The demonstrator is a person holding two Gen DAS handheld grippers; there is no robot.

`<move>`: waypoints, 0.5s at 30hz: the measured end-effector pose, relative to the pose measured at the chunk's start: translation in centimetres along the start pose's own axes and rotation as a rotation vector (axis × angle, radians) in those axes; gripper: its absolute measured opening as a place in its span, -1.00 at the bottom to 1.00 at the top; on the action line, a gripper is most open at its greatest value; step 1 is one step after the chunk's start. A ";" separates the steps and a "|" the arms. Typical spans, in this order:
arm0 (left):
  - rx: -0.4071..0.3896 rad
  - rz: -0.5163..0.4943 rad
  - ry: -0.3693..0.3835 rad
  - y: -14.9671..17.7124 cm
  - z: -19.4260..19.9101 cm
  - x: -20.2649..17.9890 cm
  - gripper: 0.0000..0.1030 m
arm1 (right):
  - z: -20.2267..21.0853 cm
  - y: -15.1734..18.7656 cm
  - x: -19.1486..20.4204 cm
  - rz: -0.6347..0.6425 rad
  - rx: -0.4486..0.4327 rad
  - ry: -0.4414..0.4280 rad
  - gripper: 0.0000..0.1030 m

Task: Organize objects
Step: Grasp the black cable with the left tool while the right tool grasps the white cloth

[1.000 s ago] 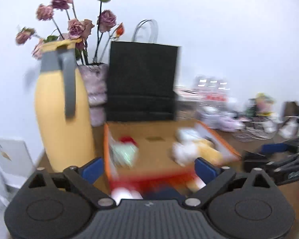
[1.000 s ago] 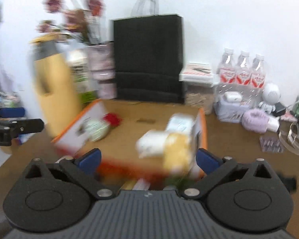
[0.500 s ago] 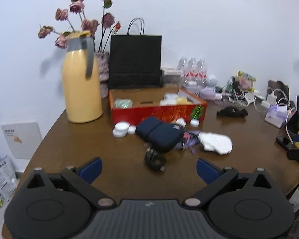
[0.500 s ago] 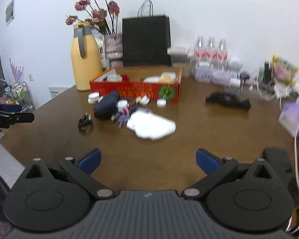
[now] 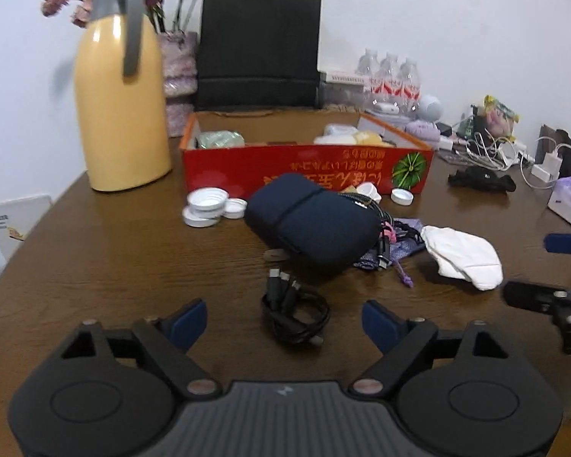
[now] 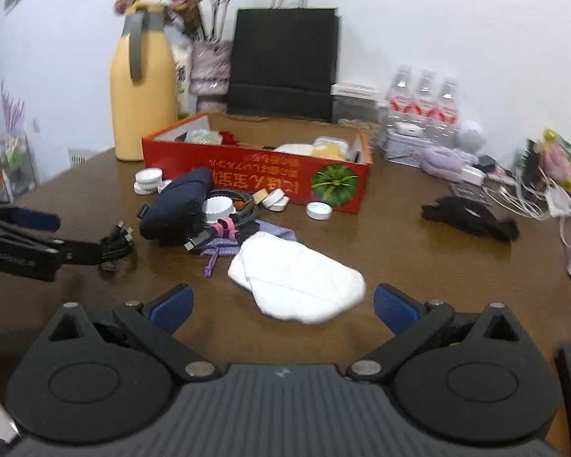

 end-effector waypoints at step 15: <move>0.046 0.045 -0.036 0.1 -2.7 0.7 -0.16 | -5.6 0.1 0.7 -0.007 0.029 0.005 -0.70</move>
Point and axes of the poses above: each gripper's, at about its wrist camera, not at the fingertips, and z roughly against the way its jaws point, x to its left, y to its underside, the point moved 7 cm from there along -z, roughly the way its jaws point, and after that the axes turned 11 degrees about -z, right-handed, at the moved point
